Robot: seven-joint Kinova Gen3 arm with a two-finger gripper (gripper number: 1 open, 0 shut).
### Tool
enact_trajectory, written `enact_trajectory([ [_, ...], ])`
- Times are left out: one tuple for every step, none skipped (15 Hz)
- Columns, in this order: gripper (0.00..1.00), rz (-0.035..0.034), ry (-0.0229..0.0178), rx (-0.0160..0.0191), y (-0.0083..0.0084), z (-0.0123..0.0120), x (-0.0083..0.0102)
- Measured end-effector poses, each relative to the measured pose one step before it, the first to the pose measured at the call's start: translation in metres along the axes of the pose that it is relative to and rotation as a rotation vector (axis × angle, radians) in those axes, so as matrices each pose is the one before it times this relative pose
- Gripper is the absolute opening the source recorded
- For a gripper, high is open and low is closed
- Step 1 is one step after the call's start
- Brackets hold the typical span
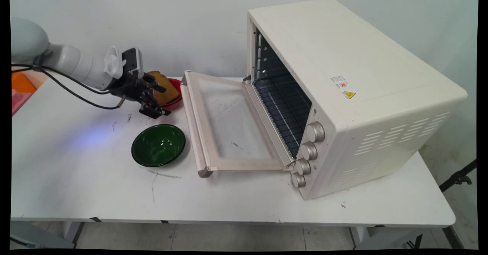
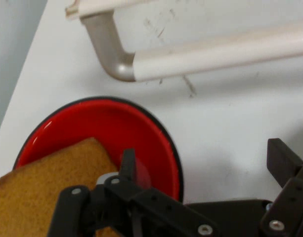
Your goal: Close the oven
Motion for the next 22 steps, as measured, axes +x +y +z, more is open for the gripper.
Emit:
enact_trajectory([
  [1.0,-0.00528,0.00498,-0.00557,0.00181,-0.0038,0.00361],
  [1.0,-0.00646,0.0054,-0.00928,0.00324,-0.00371,0.00379],
  [1.0,-0.00663,0.0045,-0.00775,0.00322,-0.00261,0.00296],
  [1.0,-0.00407,0.00258,-0.00612,0.00238,-0.00129,0.00183],
  [1.0,-0.00933,0.00355,-0.00929,0.00446,-0.0015,0.00286],
  [1.0,-0.00836,0.00215,-0.0074,0.00387,-0.00067,0.00206],
  [0.0,-0.00589,0.00037,-0.00509,0.00284,0.00005,0.0011],
  [0.0,-0.00871,0.00054,-0.0069,0.00406,0.00033,0.00159],
  [0.0,-0.00582,-0.00053,-0.00479,0.00286,0.00067,0.00078],
  [0.0,-0.00812,-0.00108,-0.00596,0.00406,0.00112,0.00095],
  [0.0,-0.00479,-0.00141,-0.00386,0.00274,0.00107,0.00052],
  [0.0,-0.00679,-0.00227,-0.00536,0.00379,0.00195,0.00062],
  [0.0,-0.00398,-0.00165,-0.0041,0.00261,0.00179,0.00046],
  [0.0,-0.00572,-0.00248,-0.00427,0.00373,0.00258,0.00041],
  [0.0,-0.0055,-0.00359,-0.00551,0.00389,0.00442,0.00097],
  [0.0,-0.00618,-0.00271,-0.00391,0.00365,0.00478,0.00068],
  [0.0,-0.00477,-0.00148,-0.00207,0.00237,0.00338,0.00031],
  [0.0,-0.0045,-0.00062,-0.00194,0.00206,0.0039,0.00079],
  [0.0,-0.00452,-0.00045,-0.00261,0.00225,0.00475,0.00107],
  [0.0,-0.00372,0.00112,-0.00186,0.00187,0.00469,0.00137],
  [0.0,-0.00449,0.00211,-0.00273,0.00222,0.00606,0.00186],
  [0.0,-0.00377,0.00187,-0.00224,0.00152,0.0042,0.00127],
])
